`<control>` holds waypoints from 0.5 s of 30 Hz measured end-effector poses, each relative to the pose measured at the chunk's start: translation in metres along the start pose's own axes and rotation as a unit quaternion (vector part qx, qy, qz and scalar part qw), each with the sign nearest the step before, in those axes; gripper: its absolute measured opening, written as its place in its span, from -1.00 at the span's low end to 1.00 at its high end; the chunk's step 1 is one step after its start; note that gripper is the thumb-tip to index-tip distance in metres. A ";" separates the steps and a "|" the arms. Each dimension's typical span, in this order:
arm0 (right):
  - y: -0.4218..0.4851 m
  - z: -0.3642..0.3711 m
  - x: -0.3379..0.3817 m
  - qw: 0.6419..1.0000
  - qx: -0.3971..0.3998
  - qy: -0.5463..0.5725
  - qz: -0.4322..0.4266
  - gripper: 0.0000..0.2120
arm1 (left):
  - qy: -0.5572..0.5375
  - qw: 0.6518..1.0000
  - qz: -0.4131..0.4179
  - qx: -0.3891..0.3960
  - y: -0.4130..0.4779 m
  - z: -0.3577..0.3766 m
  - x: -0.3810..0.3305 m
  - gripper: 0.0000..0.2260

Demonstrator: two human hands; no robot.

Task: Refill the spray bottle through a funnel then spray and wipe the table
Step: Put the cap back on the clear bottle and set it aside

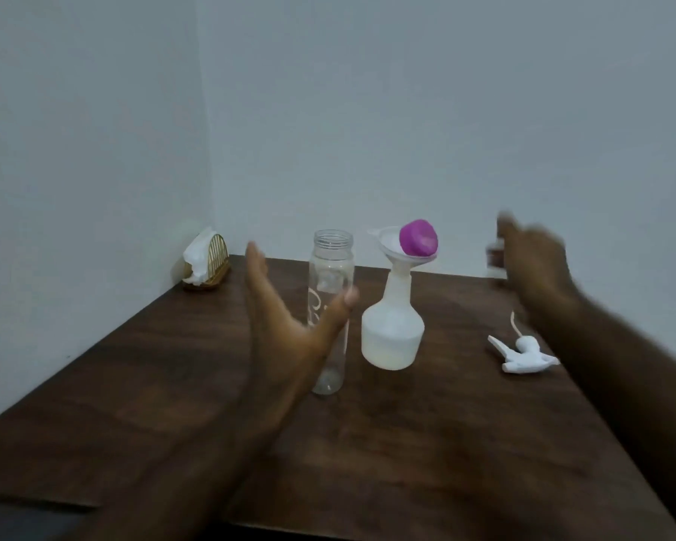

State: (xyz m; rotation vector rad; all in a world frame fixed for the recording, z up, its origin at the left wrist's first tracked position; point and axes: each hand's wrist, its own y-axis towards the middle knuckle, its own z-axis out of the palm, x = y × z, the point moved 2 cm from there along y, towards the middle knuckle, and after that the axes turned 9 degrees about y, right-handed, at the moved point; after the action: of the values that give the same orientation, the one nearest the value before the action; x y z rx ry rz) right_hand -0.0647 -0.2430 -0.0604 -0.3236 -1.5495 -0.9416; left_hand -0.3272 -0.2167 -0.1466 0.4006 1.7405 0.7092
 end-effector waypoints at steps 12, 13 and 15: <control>-0.021 0.040 0.035 0.962 0.183 -0.133 -0.153 -0.79 | 0.006 1.000 -0.002 0.011 0.001 0.014 0.022 0.01; -0.015 0.044 0.039 0.958 0.192 -0.152 -0.150 -0.79 | 0.008 1.000 -0.001 0.014 0.003 0.015 0.023 0.01; -0.005 0.052 0.043 0.948 0.218 -0.193 -0.131 -0.77 | 0.011 1.000 0.001 0.018 0.006 0.019 0.025 0.00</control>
State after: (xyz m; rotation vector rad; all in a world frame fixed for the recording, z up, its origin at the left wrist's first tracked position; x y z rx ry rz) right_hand -0.1139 -0.2216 -0.0194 0.0199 -2.1512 -0.7319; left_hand -0.3171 -0.1926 -0.1642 0.4200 1.7756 0.6863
